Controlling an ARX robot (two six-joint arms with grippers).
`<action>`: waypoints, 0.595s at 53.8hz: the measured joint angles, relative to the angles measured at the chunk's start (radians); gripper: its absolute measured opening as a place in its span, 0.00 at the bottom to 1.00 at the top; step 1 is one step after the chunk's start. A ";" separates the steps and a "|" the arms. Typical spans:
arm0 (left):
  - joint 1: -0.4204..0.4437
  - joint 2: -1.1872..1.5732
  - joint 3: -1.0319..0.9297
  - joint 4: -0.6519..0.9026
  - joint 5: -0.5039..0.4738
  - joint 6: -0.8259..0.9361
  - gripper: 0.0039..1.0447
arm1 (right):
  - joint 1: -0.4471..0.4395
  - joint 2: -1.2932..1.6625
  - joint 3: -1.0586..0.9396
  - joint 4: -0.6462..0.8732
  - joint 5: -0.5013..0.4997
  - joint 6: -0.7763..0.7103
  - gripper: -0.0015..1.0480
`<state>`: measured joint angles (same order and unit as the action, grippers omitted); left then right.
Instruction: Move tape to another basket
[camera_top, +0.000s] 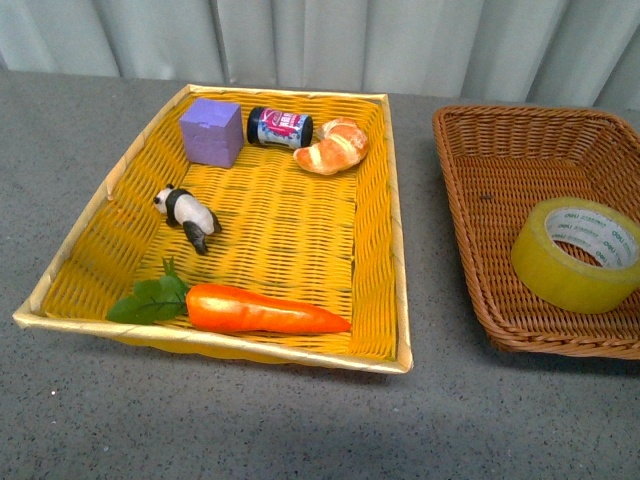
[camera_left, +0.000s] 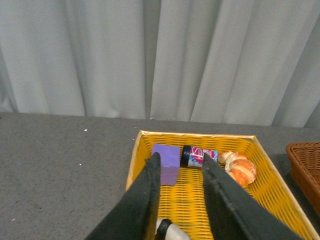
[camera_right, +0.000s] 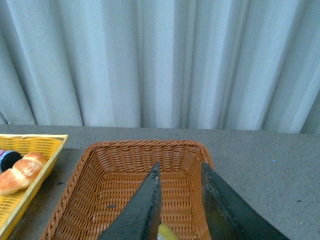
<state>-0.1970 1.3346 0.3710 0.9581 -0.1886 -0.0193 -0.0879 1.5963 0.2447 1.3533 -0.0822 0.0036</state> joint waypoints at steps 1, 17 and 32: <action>0.007 -0.012 -0.015 0.000 0.003 0.000 0.21 | 0.004 -0.014 -0.013 -0.008 0.002 0.000 0.19; 0.076 -0.208 -0.180 -0.028 0.073 0.011 0.04 | 0.079 -0.277 -0.147 -0.154 0.080 -0.004 0.01; 0.167 -0.377 -0.299 -0.068 0.182 0.012 0.04 | 0.085 -0.623 -0.189 -0.449 0.082 -0.003 0.01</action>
<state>-0.0299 0.9577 0.0719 0.8906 -0.0067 -0.0071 -0.0029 0.9730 0.0559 0.9039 -0.0002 0.0002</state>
